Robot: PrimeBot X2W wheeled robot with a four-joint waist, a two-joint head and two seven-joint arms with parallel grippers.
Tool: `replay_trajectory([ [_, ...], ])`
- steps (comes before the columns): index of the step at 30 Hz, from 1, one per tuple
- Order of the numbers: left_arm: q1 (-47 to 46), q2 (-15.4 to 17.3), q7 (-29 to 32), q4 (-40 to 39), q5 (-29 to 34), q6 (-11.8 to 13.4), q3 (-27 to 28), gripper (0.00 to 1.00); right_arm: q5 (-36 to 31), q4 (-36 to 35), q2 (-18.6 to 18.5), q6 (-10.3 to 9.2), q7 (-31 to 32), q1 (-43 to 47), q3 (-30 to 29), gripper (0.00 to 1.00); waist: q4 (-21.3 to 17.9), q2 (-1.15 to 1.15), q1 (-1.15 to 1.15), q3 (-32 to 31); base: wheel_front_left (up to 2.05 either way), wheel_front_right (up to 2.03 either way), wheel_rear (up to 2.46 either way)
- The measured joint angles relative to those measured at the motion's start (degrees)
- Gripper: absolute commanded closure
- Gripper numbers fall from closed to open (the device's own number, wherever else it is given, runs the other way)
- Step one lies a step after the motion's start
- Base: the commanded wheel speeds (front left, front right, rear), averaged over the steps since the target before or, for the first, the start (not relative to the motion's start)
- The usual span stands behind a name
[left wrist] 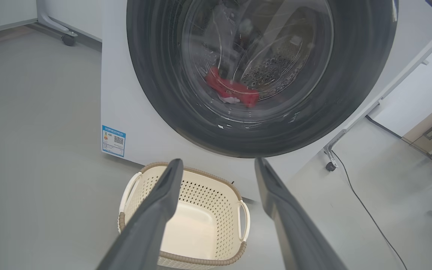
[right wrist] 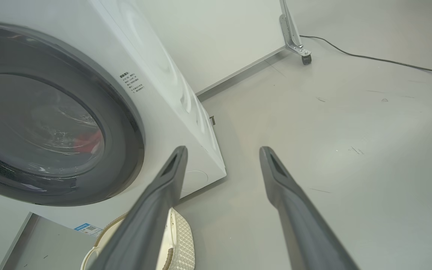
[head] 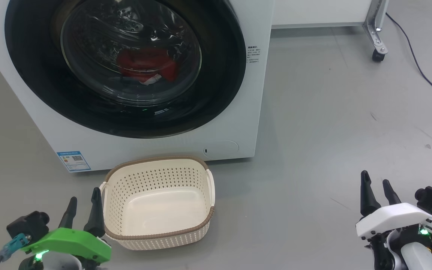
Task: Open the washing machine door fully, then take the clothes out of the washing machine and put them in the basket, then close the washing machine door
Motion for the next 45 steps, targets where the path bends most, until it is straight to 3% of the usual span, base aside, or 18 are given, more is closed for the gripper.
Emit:
replay_trajectory([
  [38, 0.0, 0.5, -7.6, 0.1, 28.6, 4.1, -6.9, 0.0, -29.8, -1.9, -0.4, -3.66, -7.5, 0.0, 8.3, 0.0, 0.0, 0.0, 0.0, -0.3, 0.0, 0.0, 0.0],
  [45, 0.0, 0.5, -8.0, 0.8, 29.5, 4.1, -6.9, 0.0, -30.8, -1.9, -0.4, -3.65, -7.7, 0.0, 8.2, 0.0, 0.1, 0.0, 0.0, -0.3, 0.0, 0.0, 0.0],
])
